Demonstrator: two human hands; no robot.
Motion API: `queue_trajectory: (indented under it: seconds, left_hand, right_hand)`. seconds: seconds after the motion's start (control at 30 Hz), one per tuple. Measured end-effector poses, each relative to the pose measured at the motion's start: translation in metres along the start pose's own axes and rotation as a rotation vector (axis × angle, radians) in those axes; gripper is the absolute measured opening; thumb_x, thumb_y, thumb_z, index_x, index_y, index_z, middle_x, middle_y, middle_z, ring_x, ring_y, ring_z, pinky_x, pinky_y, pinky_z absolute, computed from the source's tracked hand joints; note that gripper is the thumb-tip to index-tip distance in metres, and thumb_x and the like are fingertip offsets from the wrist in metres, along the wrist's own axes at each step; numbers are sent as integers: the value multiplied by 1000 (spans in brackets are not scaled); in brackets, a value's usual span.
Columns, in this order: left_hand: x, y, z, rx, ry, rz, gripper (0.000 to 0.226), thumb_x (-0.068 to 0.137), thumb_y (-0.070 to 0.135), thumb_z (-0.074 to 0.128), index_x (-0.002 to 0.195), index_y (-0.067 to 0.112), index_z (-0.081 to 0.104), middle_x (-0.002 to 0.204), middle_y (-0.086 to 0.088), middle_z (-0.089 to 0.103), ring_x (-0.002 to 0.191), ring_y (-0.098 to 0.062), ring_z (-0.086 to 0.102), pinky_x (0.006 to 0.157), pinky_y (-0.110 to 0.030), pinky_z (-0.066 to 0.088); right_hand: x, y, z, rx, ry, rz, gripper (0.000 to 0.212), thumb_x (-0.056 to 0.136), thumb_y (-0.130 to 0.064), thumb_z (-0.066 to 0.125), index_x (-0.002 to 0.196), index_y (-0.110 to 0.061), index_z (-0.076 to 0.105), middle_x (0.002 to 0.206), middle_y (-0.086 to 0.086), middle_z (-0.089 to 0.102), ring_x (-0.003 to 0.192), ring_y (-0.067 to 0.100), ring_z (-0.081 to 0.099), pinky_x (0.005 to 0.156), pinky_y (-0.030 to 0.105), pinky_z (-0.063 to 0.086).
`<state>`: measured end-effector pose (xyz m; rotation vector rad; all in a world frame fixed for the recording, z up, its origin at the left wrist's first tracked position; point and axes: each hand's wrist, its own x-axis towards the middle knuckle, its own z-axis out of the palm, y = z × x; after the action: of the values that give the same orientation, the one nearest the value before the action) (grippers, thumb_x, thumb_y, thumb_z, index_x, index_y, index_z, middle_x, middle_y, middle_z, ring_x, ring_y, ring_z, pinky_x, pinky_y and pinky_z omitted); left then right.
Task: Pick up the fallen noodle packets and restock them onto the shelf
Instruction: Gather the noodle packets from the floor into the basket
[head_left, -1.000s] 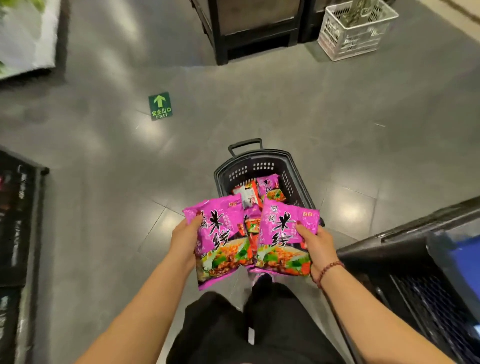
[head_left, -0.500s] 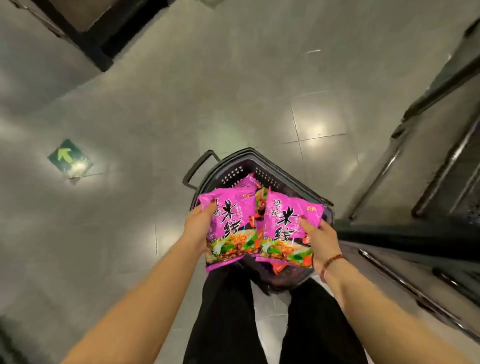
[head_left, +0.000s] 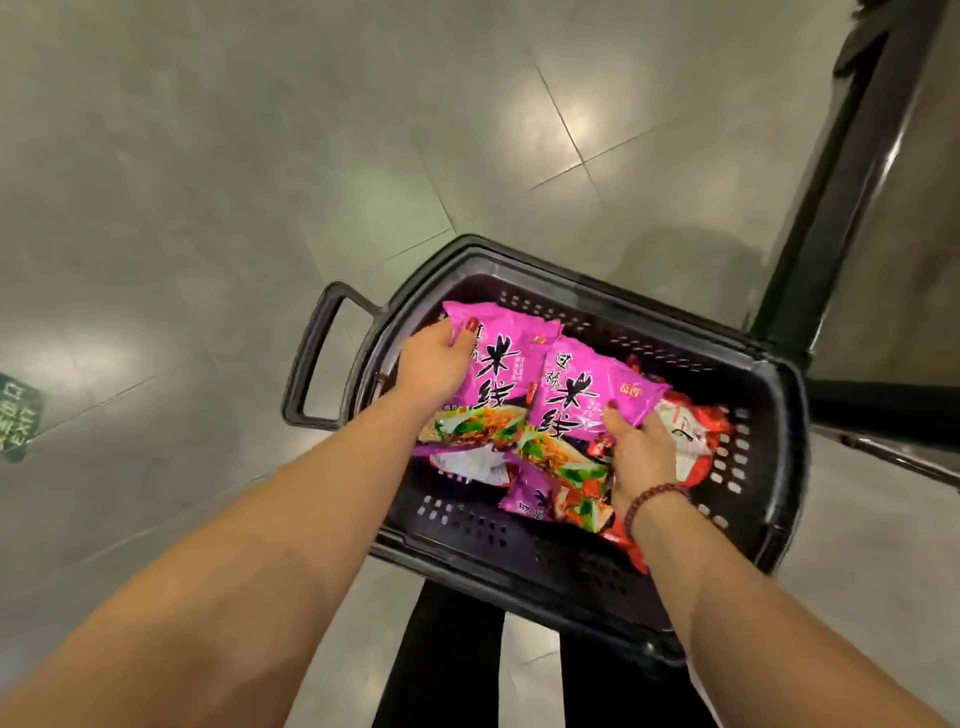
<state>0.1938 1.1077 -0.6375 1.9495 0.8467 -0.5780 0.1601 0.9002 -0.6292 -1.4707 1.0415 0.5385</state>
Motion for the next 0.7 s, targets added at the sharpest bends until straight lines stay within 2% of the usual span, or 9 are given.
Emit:
queue_trajectory:
  seconds: [0.07, 0.17, 0.3, 0.4, 0.47, 0.5, 0.57, 0.63, 0.7]
  left_hand:
    - [22, -8, 18, 106, -5, 91, 39, 100, 29, 49, 65, 15, 43, 60, -5, 50, 64, -27, 52, 62, -36, 35]
    - [47, -23, 42, 233, 51, 191, 38, 101, 27, 49, 67, 12, 42, 66, -11, 50, 69, -29, 49, 61, -34, 21]
    - [71, -49, 66, 334, 91, 269, 33, 101, 27, 47, 85, 0, 56, 83, -25, 64, 80, -40, 60, 67, -43, 39]
    - [80, -63, 74, 396, 50, 278, 30, 100, 25, 47, 94, -4, 55, 96, -27, 60, 90, -41, 57, 76, -45, 39]
    - [76, -67, 76, 357, 101, 304, 31, 99, 25, 49, 109, -4, 53, 112, -24, 54, 103, -36, 54, 88, -45, 42]
    - [70, -68, 75, 326, 130, 302, 37, 98, 24, 52, 123, -3, 48, 124, -23, 49, 115, -34, 50, 99, -42, 41]
    - [53, -74, 74, 329, 212, 344, 63, 96, 25, 56, 148, 2, 26, 151, -22, 29, 141, -31, 28, 119, -35, 22]
    - [37, -83, 72, 487, 286, 578, 74, 96, 31, 55, 153, 5, 16, 159, -19, 19, 148, -31, 14, 121, -40, 14]
    - [31, -95, 73, 687, 184, 798, 71, 95, 39, 53, 153, 17, 20, 160, -13, 16, 148, -34, 10, 120, -51, 17]
  right_hand:
    - [22, 16, 6, 5, 26, 22, 25, 94, -12, 59, 119, -15, 60, 112, 1, 67, 102, 17, 62, 93, 37, 49]
    - [54, 32, 13, -22, 25, -5, 25, 95, -12, 58, 119, -14, 59, 110, -1, 66, 96, 13, 61, 84, 32, 49]
    - [85, 41, 20, -197, 29, -105, 10, 96, -13, 54, 104, -17, 57, 97, -1, 61, 90, 15, 57, 83, 27, 43]
    - [100, 46, 21, -396, 6, -204, 7, 96, -16, 56, 101, -13, 51, 88, 2, 57, 84, 20, 55, 76, 28, 42]
    - [98, 49, 21, -551, 4, -256, 24, 92, -17, 61, 109, -8, 46, 98, 11, 57, 88, 25, 55, 76, 30, 47]
    - [93, 51, 21, -635, 28, -300, 39, 91, -18, 64, 121, -6, 42, 115, 14, 54, 104, 25, 54, 91, 28, 46]
    - [76, 57, 19, -827, 131, -452, 79, 87, -21, 69, 147, -4, 22, 151, 15, 30, 139, 25, 29, 113, 23, 21]
    - [62, 65, 16, -1053, 206, -666, 93, 81, -27, 74, 151, -5, 16, 157, 17, 19, 146, 30, 18, 117, 35, 15]
    - [62, 75, 12, -1274, 163, -818, 92, 78, -36, 74, 151, -12, 24, 157, 19, 19, 145, 36, 17, 116, 45, 17]
